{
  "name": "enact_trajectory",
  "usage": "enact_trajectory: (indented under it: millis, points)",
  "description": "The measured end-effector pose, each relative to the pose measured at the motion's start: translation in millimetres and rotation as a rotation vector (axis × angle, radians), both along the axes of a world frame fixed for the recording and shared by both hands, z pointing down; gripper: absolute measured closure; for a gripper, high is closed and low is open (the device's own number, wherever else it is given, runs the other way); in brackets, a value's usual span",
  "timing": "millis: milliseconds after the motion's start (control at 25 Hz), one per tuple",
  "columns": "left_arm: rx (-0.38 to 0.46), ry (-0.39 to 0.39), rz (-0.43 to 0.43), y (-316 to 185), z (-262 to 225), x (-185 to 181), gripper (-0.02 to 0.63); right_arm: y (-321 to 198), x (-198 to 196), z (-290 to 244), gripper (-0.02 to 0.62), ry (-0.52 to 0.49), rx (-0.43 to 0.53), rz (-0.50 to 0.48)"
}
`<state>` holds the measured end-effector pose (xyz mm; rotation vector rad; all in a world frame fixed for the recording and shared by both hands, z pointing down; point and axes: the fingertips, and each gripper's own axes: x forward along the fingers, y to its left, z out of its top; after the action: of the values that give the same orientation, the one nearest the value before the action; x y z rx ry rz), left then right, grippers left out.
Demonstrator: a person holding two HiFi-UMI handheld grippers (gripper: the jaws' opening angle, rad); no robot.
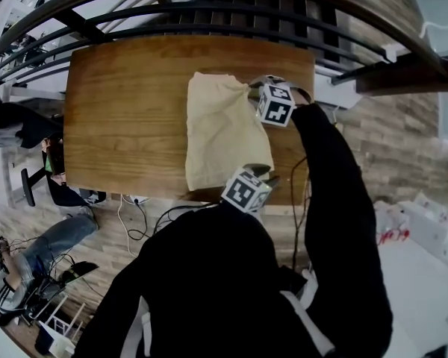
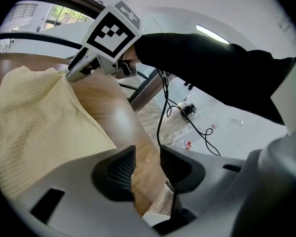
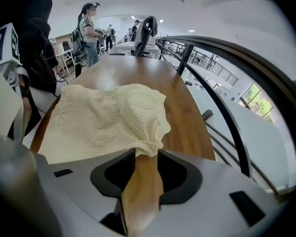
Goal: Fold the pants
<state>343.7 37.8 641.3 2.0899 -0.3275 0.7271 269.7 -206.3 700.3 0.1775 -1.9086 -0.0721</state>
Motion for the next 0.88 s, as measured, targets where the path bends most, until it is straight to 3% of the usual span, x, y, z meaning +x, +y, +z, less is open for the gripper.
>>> enact_trajectory:
  millis: [160,320,640,880]
  points:
    - [0.010,-0.011,0.008,5.1,-1.6,-8.3,0.469,0.5,15.9,-6.3,0.456,-0.004,0.006,0.059]
    - [0.022,-0.032,-0.047,-10.9,-3.8,-28.0,0.469,-5.8,15.3,-25.5,0.456,-0.076,0.008,0.166]
    - [0.125,-0.085,-0.255,-85.5,-10.5,-103.1,0.469,-22.9,-3.0,-53.0,0.457,-0.334,-0.027,0.501]
    - [0.213,-0.149,-0.400,-160.4,-19.5,-174.2,0.469,-34.9,-14.3,-48.4,0.457,-0.403,-0.030,0.602]
